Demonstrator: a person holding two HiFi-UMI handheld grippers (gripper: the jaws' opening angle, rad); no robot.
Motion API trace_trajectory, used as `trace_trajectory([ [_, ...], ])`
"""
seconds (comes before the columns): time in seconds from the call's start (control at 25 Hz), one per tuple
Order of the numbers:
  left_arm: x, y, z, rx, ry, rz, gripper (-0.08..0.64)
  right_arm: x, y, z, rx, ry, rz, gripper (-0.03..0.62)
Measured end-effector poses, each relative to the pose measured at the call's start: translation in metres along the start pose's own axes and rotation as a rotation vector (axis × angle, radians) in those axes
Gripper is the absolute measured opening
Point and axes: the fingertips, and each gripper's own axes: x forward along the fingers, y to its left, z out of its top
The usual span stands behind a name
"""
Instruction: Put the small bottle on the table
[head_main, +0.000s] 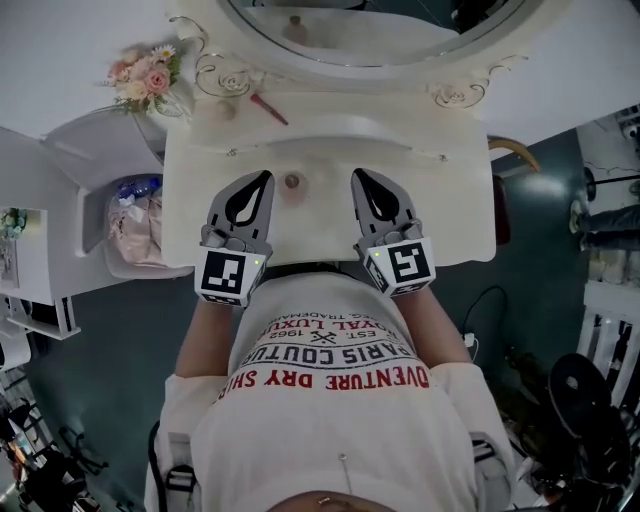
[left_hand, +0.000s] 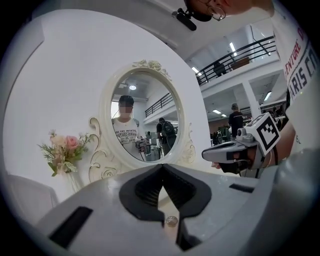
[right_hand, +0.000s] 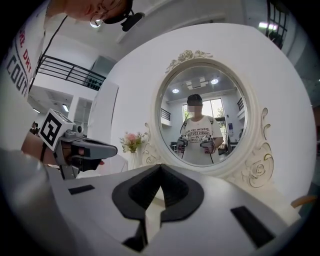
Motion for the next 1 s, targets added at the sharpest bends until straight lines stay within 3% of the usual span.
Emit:
trace_trajectory([
  [0.56, -0.002, 0.000, 0.000, -0.002, 0.010, 0.002, 0.009, -0.007, -0.004, 0.003, 0.008, -0.016, 0.001, -0.002],
  [0.76, 0.000, -0.007, -0.005, -0.044, 0.018, -0.034, 0.009, -0.008, -0.004, 0.004, 0.007, -0.013, 0.009, -0.002],
  [1.0, 0.002, -0.013, -0.010, -0.015, 0.032, -0.058, 0.009, -0.006, -0.007, 0.006, 0.008, -0.019, 0.015, -0.002],
])
